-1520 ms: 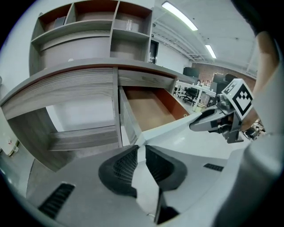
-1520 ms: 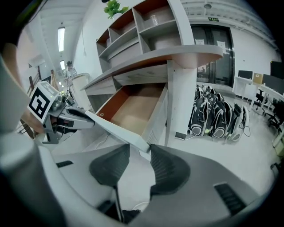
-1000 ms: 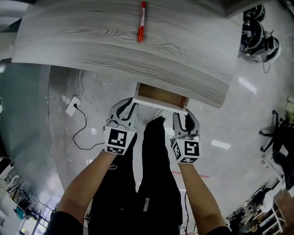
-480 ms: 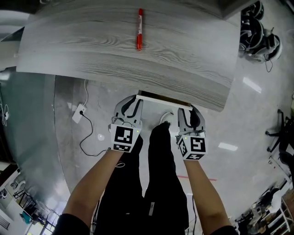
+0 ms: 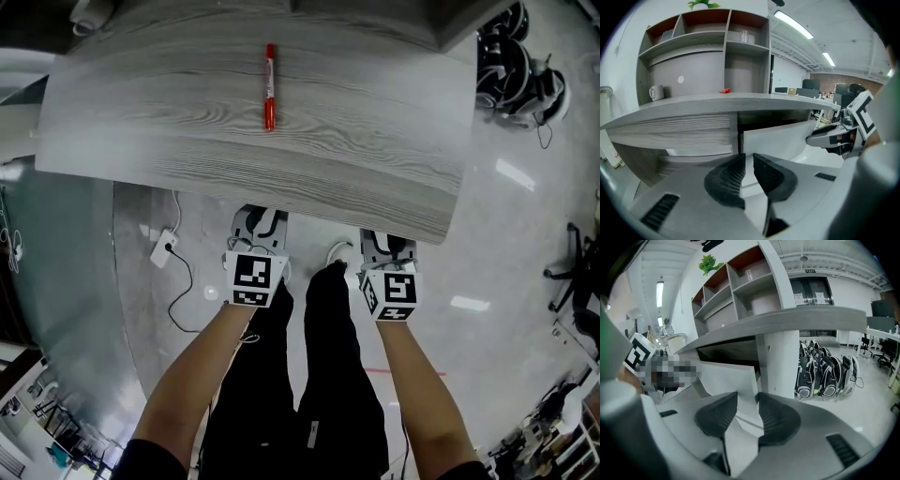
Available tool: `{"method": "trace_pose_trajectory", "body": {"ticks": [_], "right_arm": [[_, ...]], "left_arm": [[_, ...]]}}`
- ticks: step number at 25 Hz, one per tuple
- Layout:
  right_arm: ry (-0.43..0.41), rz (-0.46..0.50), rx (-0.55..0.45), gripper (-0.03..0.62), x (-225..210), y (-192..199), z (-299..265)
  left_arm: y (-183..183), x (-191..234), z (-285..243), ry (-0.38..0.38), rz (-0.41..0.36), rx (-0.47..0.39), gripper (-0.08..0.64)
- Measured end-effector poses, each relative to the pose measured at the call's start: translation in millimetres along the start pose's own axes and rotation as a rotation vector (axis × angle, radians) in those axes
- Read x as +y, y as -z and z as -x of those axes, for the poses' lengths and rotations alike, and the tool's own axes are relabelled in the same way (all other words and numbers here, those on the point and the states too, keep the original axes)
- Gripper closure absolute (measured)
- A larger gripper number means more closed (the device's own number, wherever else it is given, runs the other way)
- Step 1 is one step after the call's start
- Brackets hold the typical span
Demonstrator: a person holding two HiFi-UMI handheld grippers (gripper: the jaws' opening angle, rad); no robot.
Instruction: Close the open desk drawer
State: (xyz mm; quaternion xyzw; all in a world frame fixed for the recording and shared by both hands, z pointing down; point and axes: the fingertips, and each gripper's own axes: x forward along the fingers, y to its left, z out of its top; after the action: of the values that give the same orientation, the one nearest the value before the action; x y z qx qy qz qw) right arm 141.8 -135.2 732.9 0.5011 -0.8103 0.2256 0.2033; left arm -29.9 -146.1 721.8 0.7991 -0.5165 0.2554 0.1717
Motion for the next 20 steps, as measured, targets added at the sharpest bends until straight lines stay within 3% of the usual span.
{"method": "trace_pose_trajectory", "body": {"ticks": [6,12,20], "right_arm": [[0.019,0.051,0.008,0.445,-5.5,-6.1,-10.3],[0.019,0.076,-0.005,0.449,-5.4,-6.6,-11.6],[0.029,0.032,0.004,0.449,-6.8,-7.4,-6.6]], "left_arm": [[-7.5,6.3,-11.2,-0.002,0.028,-0.019,0.497],[-9.0,7.2,-12.2,0.007,-0.003,-0.03,0.497],[-7.5,7.1,-10.4,0.015,0.058,-0.028,0.497]]}}
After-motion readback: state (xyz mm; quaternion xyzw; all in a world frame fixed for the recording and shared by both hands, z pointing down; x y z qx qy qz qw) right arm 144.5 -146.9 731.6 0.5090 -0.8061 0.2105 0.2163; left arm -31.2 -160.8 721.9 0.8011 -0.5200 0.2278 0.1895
